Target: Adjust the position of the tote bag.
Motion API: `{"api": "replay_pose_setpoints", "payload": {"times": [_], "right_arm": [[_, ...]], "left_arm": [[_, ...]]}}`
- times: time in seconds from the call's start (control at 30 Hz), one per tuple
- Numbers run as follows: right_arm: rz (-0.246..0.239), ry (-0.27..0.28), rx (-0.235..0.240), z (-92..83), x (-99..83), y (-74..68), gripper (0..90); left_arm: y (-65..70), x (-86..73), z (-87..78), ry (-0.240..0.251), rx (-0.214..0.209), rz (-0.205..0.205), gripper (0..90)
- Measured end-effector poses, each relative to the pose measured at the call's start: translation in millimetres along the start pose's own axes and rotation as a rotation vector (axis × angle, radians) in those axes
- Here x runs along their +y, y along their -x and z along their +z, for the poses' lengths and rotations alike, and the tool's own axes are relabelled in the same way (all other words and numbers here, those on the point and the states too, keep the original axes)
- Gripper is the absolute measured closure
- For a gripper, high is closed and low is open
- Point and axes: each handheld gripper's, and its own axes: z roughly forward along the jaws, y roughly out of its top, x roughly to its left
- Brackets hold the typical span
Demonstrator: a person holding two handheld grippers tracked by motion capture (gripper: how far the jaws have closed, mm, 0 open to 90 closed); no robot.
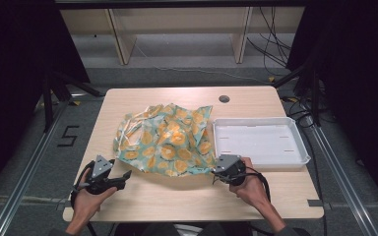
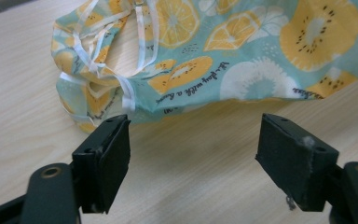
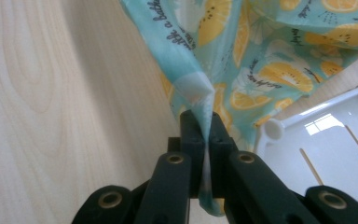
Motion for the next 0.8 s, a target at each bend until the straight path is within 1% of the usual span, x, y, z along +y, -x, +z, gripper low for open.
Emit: {"api": "replay_pose_setpoints", "payload": {"times": [0.03, 0.07, 0.1, 0.13, 0.17, 0.2, 0.23, 0.27, 0.3, 0.33, 0.37, 0.4, 0.43, 0.47, 0.5, 0.53, 0.57, 0.6, 0.63, 0.67, 0.7, 0.73, 0.77, 0.8], "right_arm": [[-0.003, 0.001, -0.006, -0.1, 0.0, 1.1, 89.6], [-0.001, 0.0, -0.002, 0.0, 0.2, 1.4, 89.6], [-0.014, 0.003, -0.003, 1.1, 0.5, 4.0, 89.6], [-0.017, 0.0, -0.001, 1.7, 0.3, 5.5, 89.6], [0.006, -0.006, -0.008, 2.1, -0.3, 5.2, 89.6], [0.006, -0.006, -0.008, 2.1, -0.3, 5.2, 89.6], [0.012, -0.007, -0.007, 3.0, -0.8, 6.9, 89.6], [0.012, -0.007, -0.007, 3.0, -0.8, 6.9, 89.6], [0.001, -0.002, -0.003, 3.2, -1.3, 9.4, 89.6], [-0.004, -0.001, -0.005, 3.4, -1.4, 10.7, 89.6], [-0.014, -0.006, -0.005, 3.4, -2.0, 12.3, 89.6], [0.005, 0.0, -0.006, 3.9, -1.9, 11.6, 89.6], [0.007, -0.001, 0.0, 3.8, -2.0, 11.7, 89.6], [0.007, -0.001, 0.0, 3.8, -2.0, 11.7, 89.6], [0.006, -0.001, 0.002, 4.1, -2.0, 11.8, 89.6], [0.006, -0.001, 0.002, 4.1, -2.0, 11.8, 89.6], [0.007, -0.002, 0.002, 4.7, -1.9, 12.2, 89.5], [0.007, -0.002, 0.002, 4.7, -1.9, 12.2, 89.5], [0.0, -0.002, 0.001, 4.6, -2.0, 12.8, 89.5], [0.003, 0.0, 0.002, 4.4, -2.0, 12.7, 89.5], [0.009, 0.001, 0.004, 4.1, -1.8, 12.4, 89.5], [0.008, 0.006, 0.009, 4.2, -1.6, 12.4, 89.5], [0.012, 0.007, 0.005, 3.6, -0.3, 11.2, 89.5], [0.012, 0.007, 0.005, 3.6, -0.3, 11.2, 89.5]], "left_arm": [[1.5, 1.4, 0.7, -0.004, 0.005, 0.008, 25.5], [1.9, 3.1, 1.2, -0.006, 0.013, 0.037, 26.3], [3.8, 5.7, 3.0, -0.011, 0.017, 0.057, 27.8], [4.0, 6.8, 3.7, -0.012, 0.016, 0.06, 27.9], [3.3, 7.8, 4.1, -0.006, 0.02, 0.076, 28.3], [3.3, 7.8, 4.1, -0.006, 0.02, 0.076, 28.8], [1.0, 9.9, 4.5, -0.017, 0.025, 0.098, 28.6], [1.0, 9.9, 4.5, -0.017, 0.025, 0.098, 28.6], [-0.5, 10.5, 7.9, -0.032, 0.016, 0.111, 28.2], [-2.8, 10.1, 9.7, -0.059, 0.005, 0.125, 26.5], [-6.9, 9.5, 11.6, -0.086, -0.013, 0.154, 26.0], [-8.7, 8.2, 14.4, -0.102, -0.023, 0.139, 26.7], [-9.7, 6.7, 18.2, -0.094, -0.037, 0.105, 26.8], [-9.7, 6.7, 18.2, -0.094, -0.037, 0.105, 27.8], [-13.3, 6.2, 21.5, -0.088, -0.058, 0.096, 30.4], [-13.3, 6.2, 21.5, -0.088, -0.058, 0.096, 34.9], [-16.8, 6.7, 22.4, -0.106, -0.064, 0.142, 38.9], [-16.8, 6.7, 22.4, -0.106, -0.064, 0.142, 45.5], [-15.9, 5.9, 23.6, -0.088, -0.062, 0.144, 45.5], [-17.5, 5.7, 22.6, -0.112, -0.076, 0.181, 54.4], [-17.4, 4.8, 22.1, -0.118, -0.076, 0.19, 59.7], [-16.3, 3.2, 22.2, -0.109, -0.085, 0.175, 67.7], [-17.1, 2.9, 19.6, -0.118, -0.094, 0.191, 79.9], [-17.8, 2.6, 17.2, -0.124, -0.107, 0.203, 79.9]]}}
